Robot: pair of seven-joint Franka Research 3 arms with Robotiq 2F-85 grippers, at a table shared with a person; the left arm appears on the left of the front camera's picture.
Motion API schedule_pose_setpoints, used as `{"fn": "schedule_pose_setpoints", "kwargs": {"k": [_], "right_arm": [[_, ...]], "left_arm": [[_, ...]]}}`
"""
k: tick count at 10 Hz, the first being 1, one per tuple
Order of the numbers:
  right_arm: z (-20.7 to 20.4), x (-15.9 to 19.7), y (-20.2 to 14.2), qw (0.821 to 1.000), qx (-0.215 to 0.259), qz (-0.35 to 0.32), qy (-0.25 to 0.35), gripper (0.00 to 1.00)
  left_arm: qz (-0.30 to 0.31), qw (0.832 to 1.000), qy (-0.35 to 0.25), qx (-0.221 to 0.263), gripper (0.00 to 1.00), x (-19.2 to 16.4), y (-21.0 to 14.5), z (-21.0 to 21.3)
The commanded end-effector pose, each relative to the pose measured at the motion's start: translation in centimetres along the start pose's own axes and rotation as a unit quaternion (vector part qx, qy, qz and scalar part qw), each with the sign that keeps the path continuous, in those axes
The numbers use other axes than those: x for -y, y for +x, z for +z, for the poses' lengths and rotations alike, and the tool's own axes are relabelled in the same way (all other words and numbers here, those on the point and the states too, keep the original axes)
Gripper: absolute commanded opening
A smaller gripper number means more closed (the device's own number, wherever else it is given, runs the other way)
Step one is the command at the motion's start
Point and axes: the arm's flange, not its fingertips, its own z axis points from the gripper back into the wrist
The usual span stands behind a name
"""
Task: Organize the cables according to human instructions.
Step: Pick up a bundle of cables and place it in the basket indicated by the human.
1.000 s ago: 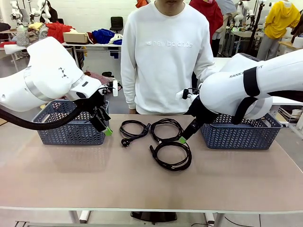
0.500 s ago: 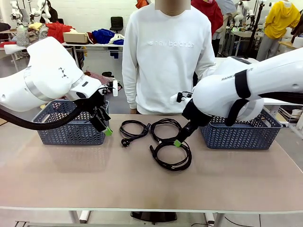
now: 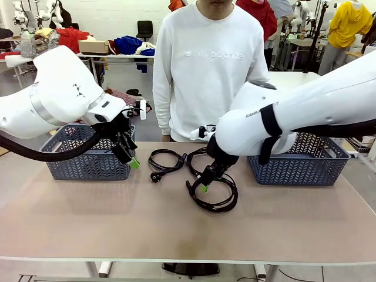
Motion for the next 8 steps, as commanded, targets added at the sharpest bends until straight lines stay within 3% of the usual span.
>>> {"fn": "schedule_pose_setpoints", "kwargs": {"k": [1,8], "right_arm": [[-1.2,-1.0,2.2,1.000,-0.018,-0.006,-0.017,1.00],[-5.4,-2.4,3.4,0.998,-0.057,0.004,-0.023,1.00]], "left_arm": [[0.001,1.000,-0.002,0.000,1.00,-0.1,-0.1,0.1],[0.001,1.000,-0.002,0.000,1.00,-0.1,-0.1,0.1]]}}
